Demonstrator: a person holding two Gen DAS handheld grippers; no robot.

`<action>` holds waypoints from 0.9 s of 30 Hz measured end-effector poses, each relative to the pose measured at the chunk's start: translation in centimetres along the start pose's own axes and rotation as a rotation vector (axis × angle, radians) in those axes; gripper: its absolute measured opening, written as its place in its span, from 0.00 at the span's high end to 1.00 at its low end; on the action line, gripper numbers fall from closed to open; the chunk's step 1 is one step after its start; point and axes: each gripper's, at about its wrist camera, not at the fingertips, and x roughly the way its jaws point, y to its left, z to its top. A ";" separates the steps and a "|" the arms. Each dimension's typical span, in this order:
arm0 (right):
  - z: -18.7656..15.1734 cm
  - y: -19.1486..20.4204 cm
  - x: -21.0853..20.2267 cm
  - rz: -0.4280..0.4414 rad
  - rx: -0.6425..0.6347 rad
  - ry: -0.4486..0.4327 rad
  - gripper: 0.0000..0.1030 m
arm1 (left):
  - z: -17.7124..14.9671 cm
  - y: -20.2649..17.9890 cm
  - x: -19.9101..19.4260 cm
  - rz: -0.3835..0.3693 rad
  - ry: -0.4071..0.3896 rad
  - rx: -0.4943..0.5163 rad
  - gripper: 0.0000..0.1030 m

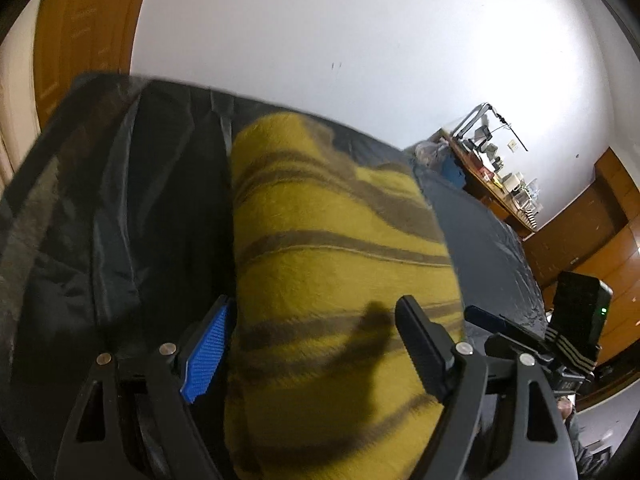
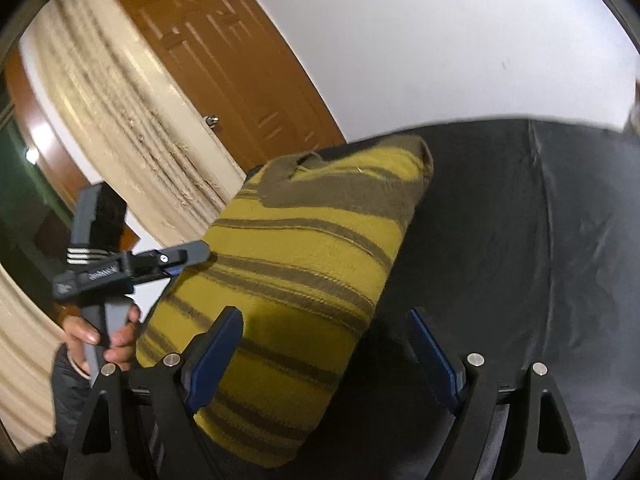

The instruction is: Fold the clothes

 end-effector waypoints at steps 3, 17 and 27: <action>0.5 -1.4 1.6 0.037 0.075 0.038 0.17 | 0.2 1.2 1.0 -0.037 0.043 -0.023 0.17; 2.0 -2.3 7.6 0.189 0.235 0.133 0.17 | 0.1 3.6 3.3 -0.189 0.143 -0.087 0.11; 3.0 0.1 10.2 0.201 0.168 0.161 0.14 | 0.1 2.6 3.8 -0.194 0.154 -0.043 0.11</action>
